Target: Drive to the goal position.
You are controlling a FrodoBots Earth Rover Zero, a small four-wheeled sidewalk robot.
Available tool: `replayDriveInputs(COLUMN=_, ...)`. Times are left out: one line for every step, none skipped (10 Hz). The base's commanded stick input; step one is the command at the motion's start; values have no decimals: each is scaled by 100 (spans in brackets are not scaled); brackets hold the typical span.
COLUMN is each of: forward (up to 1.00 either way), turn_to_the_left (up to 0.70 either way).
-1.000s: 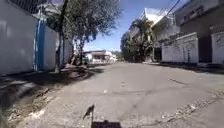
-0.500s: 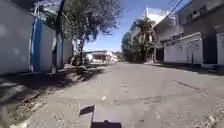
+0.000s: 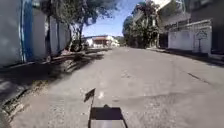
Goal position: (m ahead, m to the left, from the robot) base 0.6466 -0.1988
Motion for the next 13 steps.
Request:
replayDriveInputs(forward=8, turn_to_the_left=-1)
replayDriveInputs(forward=8, turn_to_the_left=-1)
replayDriveInputs(forward=8, turn_to_the_left=-1)
replayDriveInputs(forward=8, turn_to_the_left=-1)
replayDriveInputs(forward=8, turn_to_the_left=-1)
replayDriveInputs(forward=8, turn_to_the_left=-1)
replayDriveInputs(forward=8, turn_to_the_left=-1)
replayDriveInputs(forward=8, turn_to_the_left=-1)
replayDriveInputs(forward=7, turn_to_the_left=-1)
replayDriveInputs(forward=7, turn_to_the_left=-1)
replayDriveInputs(forward=7, turn_to_the_left=-1)
replayDriveInputs(forward=7, turn_to_the_left=-1)
replayDriveInputs(forward=8, turn_to_the_left=-1)
